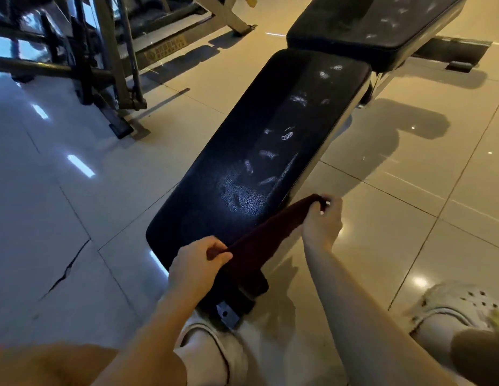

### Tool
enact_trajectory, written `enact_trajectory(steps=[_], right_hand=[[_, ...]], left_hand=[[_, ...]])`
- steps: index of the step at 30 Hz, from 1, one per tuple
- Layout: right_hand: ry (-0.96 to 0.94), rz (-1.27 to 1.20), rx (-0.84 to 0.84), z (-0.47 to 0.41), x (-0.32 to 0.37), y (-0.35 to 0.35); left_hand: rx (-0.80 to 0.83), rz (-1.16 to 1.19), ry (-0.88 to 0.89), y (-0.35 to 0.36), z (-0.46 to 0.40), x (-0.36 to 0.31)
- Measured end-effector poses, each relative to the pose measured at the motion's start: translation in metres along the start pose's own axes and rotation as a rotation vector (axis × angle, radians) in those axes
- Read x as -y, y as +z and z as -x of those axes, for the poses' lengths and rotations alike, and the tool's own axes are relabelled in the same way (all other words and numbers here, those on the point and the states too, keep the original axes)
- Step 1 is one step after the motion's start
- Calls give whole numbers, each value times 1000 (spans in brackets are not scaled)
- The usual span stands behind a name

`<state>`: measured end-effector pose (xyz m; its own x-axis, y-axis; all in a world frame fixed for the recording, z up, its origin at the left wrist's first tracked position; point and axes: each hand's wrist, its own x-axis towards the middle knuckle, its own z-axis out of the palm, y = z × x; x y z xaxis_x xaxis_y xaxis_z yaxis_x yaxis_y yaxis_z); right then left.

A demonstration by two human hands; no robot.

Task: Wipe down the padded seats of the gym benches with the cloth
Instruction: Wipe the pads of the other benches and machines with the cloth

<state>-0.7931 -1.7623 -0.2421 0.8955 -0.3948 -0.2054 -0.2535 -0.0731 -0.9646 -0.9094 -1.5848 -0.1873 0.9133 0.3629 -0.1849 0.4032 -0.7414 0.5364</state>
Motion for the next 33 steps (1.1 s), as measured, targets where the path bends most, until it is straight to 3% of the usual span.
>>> enact_trajectory(steps=[9, 16, 19, 26, 30, 33], right_hand=[[-66, -293, -87, 7, -15, 90], [-200, -375, -115, -83, 11, 90], [-243, -416, -93, -124, 26, 86], [-144, -336, 25, -114, 21, 87], [-185, -293, 21, -93, 10, 89], [-191, -313, 24, -94, 12, 89]], left_hand=[[-102, 14, -114, 12, -37, 11], [-172, 105, -106, 46, -69, -22], [-217, 119, -242, 54, -79, -31], [-57, 150, -478, 68, -112, -43], [-14, 23, -505, 81, -119, -40], [-4, 58, -515, 81, -120, -32]])
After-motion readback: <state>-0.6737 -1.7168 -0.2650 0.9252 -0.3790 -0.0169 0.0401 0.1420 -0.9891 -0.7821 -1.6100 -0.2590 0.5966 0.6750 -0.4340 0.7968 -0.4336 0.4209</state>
